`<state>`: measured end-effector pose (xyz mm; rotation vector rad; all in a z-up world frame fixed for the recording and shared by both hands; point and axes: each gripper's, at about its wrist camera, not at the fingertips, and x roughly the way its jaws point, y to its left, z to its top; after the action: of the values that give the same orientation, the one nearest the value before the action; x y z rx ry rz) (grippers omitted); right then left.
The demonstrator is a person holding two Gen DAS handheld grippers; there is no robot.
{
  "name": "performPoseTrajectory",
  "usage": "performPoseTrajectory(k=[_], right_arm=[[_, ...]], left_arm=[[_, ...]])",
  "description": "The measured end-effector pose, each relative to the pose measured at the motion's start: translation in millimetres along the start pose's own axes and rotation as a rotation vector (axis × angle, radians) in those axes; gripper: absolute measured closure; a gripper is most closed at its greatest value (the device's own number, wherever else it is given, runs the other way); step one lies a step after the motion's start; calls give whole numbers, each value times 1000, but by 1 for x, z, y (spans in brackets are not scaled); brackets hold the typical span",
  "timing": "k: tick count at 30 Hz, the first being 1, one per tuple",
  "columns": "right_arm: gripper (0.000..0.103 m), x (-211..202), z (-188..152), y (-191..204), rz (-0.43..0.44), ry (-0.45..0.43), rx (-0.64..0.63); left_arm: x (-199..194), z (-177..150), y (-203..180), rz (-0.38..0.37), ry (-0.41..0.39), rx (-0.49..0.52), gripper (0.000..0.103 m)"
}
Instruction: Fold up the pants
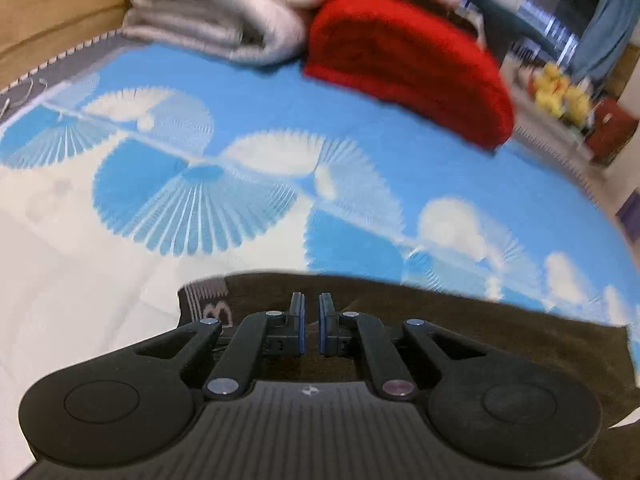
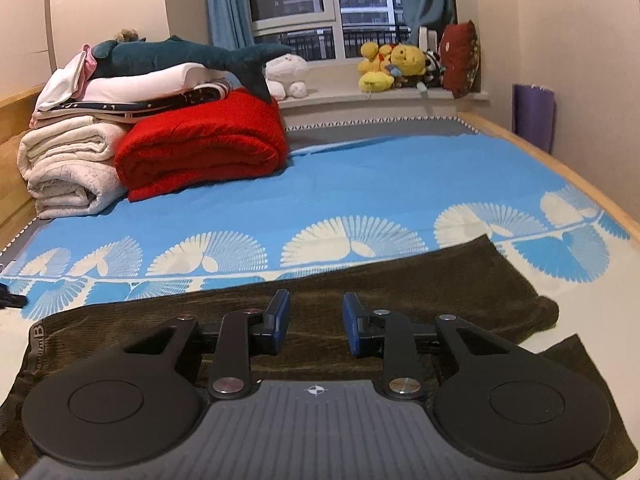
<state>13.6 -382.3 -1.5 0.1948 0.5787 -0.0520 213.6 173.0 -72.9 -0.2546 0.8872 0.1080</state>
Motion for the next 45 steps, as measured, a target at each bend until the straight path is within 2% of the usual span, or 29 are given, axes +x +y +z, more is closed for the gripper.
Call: performPoseTrajectory(k=[1,3,5,6,8,13,19,22,24,25,27,29,32,39,45], right_arm=[[72,1,0,0,4,5,4],[72,3,0,1,17,17,12],[72,7,1,4,29,25,12],[72,9,1,5,33,28,10],[72,16,3,9,39,35,1],[72,33,4,18,57,73,-17],[72,53,3,27,49,122,-51],[72,65,0,29,15,181,-49],[72,78,-8,30,-37,267,-67],[72,85,-14,29,-63,319,-70],[72,94,-22,25,-87,397,-42],[72,97,-26,18,-77,434,12],[71,97,-28,12,-80,435,28],[71,92,-29,8,-115,423,27],[71,82,-27,1,-122,398,34]], left_arm=[[9,2,-1,14,2,7,93],[22,7,-4,25,-16,20,75],[34,11,-4,28,-31,28,49],[41,13,-5,32,-36,41,45],[58,16,-9,60,-14,78,30],[87,26,-19,44,6,170,19],[113,19,-28,17,50,333,19],[125,14,-28,5,81,380,19],[130,11,-27,4,91,388,19],[132,10,-26,2,98,385,23],[134,11,-26,-25,111,371,42],[133,14,-30,-62,125,371,80],[125,13,-42,-46,124,436,97],[90,9,-52,-43,86,466,100],[24,-4,-71,-52,29,501,100]])
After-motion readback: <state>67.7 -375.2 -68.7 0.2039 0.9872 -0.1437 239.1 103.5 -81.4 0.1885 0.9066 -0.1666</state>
